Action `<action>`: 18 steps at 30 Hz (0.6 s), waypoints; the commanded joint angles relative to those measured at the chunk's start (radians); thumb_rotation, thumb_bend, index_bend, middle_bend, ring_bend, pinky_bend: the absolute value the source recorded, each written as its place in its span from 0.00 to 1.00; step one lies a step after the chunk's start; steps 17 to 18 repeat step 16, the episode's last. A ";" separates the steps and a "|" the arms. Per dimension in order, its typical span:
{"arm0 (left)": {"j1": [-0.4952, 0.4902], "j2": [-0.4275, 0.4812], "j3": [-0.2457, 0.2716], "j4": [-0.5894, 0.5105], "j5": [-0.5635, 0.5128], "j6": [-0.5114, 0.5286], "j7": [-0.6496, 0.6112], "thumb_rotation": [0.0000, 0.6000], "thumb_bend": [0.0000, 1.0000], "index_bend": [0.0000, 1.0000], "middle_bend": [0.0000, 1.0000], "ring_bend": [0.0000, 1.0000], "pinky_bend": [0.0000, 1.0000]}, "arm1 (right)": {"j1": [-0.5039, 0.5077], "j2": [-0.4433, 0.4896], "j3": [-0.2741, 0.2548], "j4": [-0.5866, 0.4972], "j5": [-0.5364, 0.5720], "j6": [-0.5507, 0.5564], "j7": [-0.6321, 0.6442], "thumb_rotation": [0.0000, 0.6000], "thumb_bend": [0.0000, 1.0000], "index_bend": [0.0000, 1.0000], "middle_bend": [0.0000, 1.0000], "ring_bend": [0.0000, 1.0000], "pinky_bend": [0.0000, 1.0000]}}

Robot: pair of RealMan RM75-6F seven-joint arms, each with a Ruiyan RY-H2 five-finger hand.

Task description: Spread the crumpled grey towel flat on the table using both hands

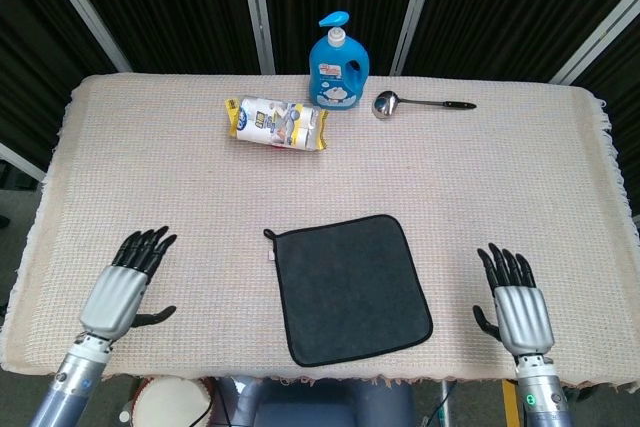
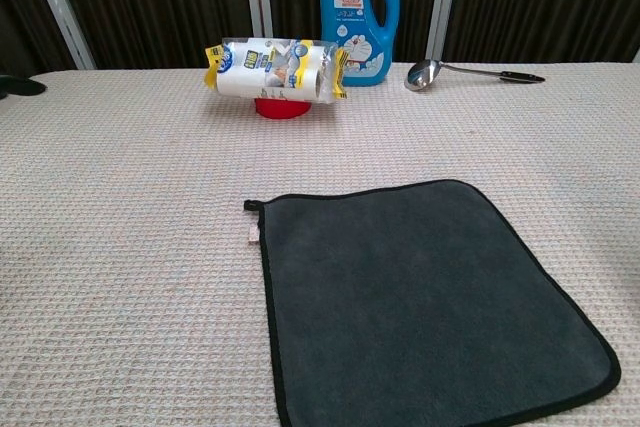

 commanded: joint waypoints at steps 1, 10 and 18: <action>0.060 0.041 0.040 0.053 0.047 0.064 -0.063 1.00 0.03 0.00 0.00 0.00 0.05 | -0.034 0.030 -0.013 0.021 -0.020 0.030 0.057 1.00 0.36 0.00 0.00 0.00 0.06; 0.190 0.064 0.070 0.222 0.075 0.179 -0.173 1.00 0.03 0.00 0.00 0.00 0.05 | -0.108 0.082 -0.026 0.045 -0.077 0.116 0.207 1.00 0.35 0.00 0.00 0.00 0.06; 0.215 0.069 0.047 0.255 0.062 0.179 -0.254 1.00 0.03 0.00 0.00 0.00 0.05 | -0.119 0.088 -0.024 0.063 -0.085 0.106 0.229 1.00 0.36 0.00 0.00 0.00 0.06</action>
